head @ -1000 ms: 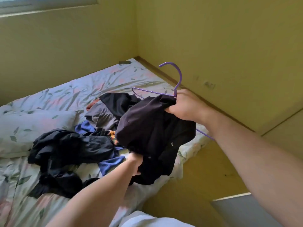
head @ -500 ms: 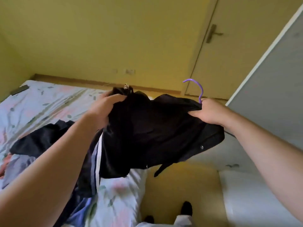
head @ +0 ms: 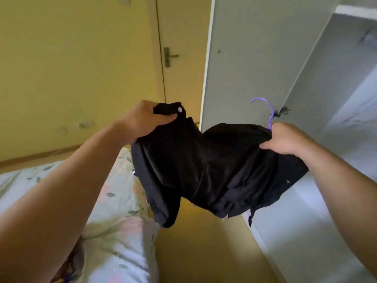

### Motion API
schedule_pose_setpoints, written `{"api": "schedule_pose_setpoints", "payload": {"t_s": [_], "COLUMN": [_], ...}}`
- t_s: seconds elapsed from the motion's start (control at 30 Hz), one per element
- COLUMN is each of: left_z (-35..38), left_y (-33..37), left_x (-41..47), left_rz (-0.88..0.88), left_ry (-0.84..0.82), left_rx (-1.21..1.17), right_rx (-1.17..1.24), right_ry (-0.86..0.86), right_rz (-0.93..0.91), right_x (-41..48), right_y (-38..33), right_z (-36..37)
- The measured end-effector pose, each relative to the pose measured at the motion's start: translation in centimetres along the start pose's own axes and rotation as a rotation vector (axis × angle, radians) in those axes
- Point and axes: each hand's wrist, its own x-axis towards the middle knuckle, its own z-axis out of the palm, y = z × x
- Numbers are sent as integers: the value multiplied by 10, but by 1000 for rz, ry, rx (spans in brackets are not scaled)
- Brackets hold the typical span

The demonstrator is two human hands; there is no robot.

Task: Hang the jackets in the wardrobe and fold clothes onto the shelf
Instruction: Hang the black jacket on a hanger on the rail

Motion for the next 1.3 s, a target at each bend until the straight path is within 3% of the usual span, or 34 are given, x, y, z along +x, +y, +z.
{"api": "schedule_pose_setpoints", "payload": {"t_s": [0.13,0.27,0.33,0.4,0.57,0.63,0.7,0.8,0.83,0.87,0.93,1.0,1.07,1.1,1.23,1.3], "left_z": [35,60,67,72,95,102,107,120,127,134,149,162,175,181,193,200], "left_y": [42,66,72,74,54,41,31,16,15,17,26,37,40,40,44,50], "left_x": [14,37,51,63,102,115,123,115,111,106,96,83,76,77,85,91], "left_rz": [6,53,161,279,334,340,288,98,43,5,-88,-146,-126,-139,-168,-123], "left_ry": [-261,-265,-141,-8,-105,-102,-79,-76,-108,-181,-452,-734,-755,-721,-596,-490], "left_rx": [-371,-423,-141,312,1091,1162,900,48,-129,-199,-64,339,675,627,-112,-239], "right_rx": [120,153,117,67,-66,-105,-125,-107,-97,-92,-88,-81,-75,-76,-62,-34], "right_ry": [50,129,175,222,350,371,391,387,378,370,366,365,356,352,320,298], "right_rz": [115,204,251,288,348,357,375,391,394,395,387,374,373,379,423,439], "right_x": [-8,-14,-19,-23,-23,-21,-22,-27,-27,-27,-26,-26,-27,-28,-35,-41], "right_y": [38,81,100,115,130,135,143,156,158,159,158,157,159,161,178,186], "right_z": [-7,-13,-19,-26,-46,-52,-58,-65,-66,-66,-65,-63,-61,-60,-51,-45]}}
